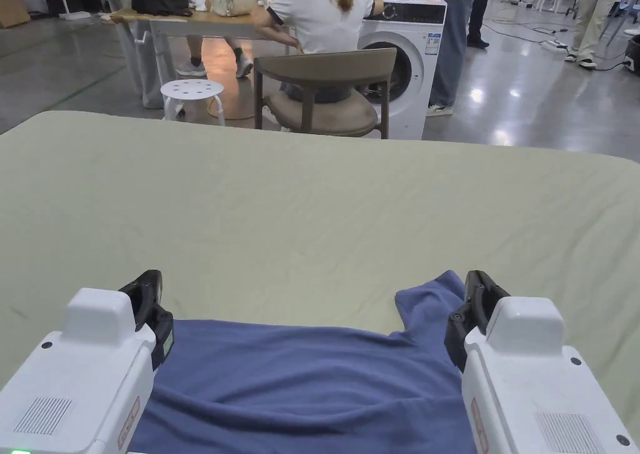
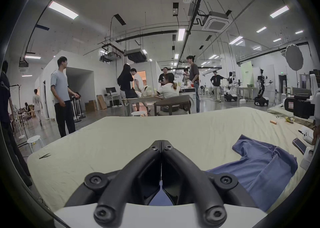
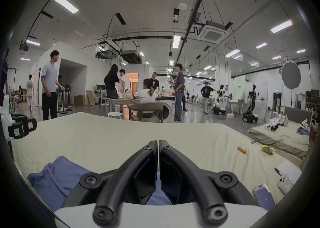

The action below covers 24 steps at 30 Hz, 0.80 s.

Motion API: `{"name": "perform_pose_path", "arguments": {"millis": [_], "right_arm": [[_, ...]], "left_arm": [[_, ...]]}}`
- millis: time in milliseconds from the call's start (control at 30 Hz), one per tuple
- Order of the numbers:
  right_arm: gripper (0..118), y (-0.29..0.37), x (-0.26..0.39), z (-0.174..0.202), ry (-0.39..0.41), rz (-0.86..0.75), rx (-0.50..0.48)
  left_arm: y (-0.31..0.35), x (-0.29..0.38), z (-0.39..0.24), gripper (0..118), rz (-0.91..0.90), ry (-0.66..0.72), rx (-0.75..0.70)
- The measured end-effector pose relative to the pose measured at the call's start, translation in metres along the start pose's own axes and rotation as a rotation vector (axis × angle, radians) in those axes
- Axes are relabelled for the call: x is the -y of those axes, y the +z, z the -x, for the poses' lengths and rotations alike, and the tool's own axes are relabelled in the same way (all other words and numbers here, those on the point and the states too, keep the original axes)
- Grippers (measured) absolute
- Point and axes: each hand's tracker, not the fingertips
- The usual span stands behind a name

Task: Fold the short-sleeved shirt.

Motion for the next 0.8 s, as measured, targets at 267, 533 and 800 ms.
{"name": "perform_pose_path", "arguments": {"millis": [267, 533, 800], "right_arm": [[0, -0.017, 0.006, 0.003, 0.002, 0.053, -0.033], [0, -0.027, 0.024, -0.011, 0.012, 0.141, -0.017], [0, -0.026, 0.042, -0.031, 0.027, 0.225, 0.023]], "left_arm": [[-0.086, 0.015, 0.065, 0, 0.34, 0.138, 0.021], [-0.201, 0.049, 0.099, 12, 0.709, 0.119, 0.094], [-0.238, 0.084, 0.089, 61, 0.936, 0.077, 0.095]]}}
